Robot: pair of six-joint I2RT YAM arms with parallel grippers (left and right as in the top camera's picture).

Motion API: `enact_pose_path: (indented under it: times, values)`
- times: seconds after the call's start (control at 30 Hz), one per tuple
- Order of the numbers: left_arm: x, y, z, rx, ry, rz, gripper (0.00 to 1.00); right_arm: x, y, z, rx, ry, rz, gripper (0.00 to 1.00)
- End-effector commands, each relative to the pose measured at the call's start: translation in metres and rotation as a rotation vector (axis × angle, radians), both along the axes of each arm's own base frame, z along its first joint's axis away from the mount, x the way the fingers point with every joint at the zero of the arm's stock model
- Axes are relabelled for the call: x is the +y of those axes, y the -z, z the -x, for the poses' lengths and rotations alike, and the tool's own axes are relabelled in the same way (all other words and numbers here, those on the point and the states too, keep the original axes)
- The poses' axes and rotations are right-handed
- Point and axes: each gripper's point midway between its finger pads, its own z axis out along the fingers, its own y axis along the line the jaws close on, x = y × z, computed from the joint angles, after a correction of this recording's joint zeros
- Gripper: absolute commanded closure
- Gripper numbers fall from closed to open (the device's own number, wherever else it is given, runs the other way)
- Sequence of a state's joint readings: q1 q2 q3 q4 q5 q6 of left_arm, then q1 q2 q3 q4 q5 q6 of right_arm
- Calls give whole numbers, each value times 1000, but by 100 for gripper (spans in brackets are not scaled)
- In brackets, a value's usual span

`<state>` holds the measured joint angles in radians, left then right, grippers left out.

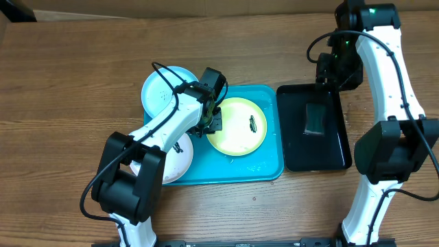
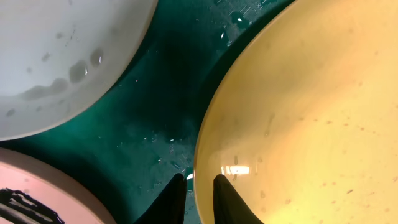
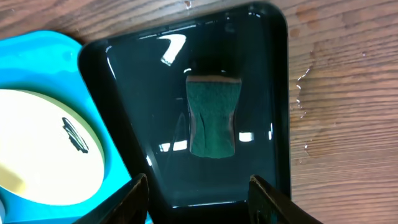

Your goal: Clean dirty plates on tray and stack at the side

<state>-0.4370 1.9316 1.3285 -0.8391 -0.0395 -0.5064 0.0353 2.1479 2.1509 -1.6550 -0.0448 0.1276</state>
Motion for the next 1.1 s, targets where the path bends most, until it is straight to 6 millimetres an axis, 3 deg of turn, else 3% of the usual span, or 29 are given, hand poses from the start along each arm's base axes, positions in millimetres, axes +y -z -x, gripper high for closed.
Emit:
enact_pose_path:
  times: [0.0,0.37,0.6,0.77,0.97,1.07]
  values:
    - [6,9,2,9,-20,-20,82,2,-3,0,-10,0,-2,47]
    - [6,17,3,0,-21,-15,85,2,-3,1,-9,0,-2,47]
    - [7,18,3,2,-21,-17,95,2,-3,8,21,0,-1,47]
    - [7,18,4,3,-21,-17,96,9,-3,12,39,26,2,46]
    - [7,18,4,5,-21,-18,96,22,15,27,116,70,26,39]
    - [7,18,5,8,-20,-20,96,16,31,33,141,88,86,37]
